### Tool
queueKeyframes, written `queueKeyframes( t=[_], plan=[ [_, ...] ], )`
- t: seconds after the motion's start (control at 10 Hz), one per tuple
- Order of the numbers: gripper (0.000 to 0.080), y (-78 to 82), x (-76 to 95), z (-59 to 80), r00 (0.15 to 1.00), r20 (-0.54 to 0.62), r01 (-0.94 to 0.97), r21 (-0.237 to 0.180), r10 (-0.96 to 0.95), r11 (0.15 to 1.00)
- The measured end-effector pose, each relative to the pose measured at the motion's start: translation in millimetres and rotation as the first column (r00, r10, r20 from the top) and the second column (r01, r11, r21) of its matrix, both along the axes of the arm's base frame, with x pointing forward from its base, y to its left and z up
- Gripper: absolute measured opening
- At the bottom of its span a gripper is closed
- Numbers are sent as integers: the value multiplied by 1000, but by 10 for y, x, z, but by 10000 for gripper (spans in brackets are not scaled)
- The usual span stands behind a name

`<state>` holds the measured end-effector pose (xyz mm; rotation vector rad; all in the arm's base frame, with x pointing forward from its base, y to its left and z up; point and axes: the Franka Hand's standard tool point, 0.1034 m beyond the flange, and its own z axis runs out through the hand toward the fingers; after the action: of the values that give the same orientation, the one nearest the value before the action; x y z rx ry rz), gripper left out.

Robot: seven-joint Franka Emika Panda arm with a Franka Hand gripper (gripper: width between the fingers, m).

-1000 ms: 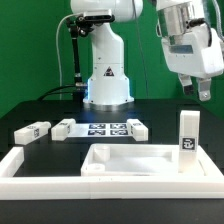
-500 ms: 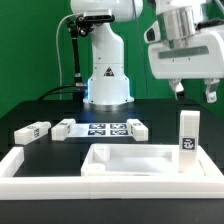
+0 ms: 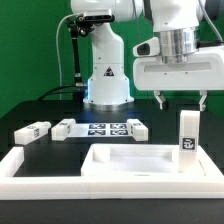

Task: Assemble desk

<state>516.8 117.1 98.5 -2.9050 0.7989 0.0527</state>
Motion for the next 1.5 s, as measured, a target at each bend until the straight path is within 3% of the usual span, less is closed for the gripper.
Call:
queueKeyframes(
  t=[0.2,0.5,0.6,0.8,0.9,1.0,1.2,1.3,1.5],
  plan=[
    [649,-96,-4,-22,965,30,-259,-5,259,966],
    [649,-400,-180,-201,729,69,-679,-56,681,732],
    [649,-457,-265,-254,719,53,-691,-53,693,721],
    [649,-432,-238,-230,714,42,-698,-40,699,715],
    [649,-430,-326,-265,722,-8,-692,5,692,722],
    [649,-462,-409,-311,710,-113,-691,80,695,719],
    [649,-567,-590,-505,666,-251,-687,158,702,709],
    [649,-590,-684,-526,636,-311,-686,191,706,702],
    [649,-568,-673,-523,593,-388,-666,255,705,701]
  ],
)
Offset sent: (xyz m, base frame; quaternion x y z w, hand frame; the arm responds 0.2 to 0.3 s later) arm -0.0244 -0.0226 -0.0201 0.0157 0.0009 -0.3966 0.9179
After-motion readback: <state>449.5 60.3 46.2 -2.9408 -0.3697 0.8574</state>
